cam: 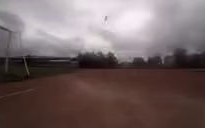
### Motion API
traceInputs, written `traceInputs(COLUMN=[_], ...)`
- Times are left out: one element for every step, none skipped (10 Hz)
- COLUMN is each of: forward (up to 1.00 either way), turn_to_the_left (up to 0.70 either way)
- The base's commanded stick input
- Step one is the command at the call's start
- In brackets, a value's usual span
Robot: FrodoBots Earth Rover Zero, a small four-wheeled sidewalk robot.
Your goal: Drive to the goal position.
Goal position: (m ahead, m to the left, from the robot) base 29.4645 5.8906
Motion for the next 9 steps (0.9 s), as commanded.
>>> traceInputs(forward=[0.7, 0.7, 0.7, 0.7, 0.7, 0.7, 0.7, 0.7, 0.7], turn_to_the_left=[0.0, 0.0, 0.0, 0.0, 0.0, 0.0, 0.0, 0.0, 0.0])
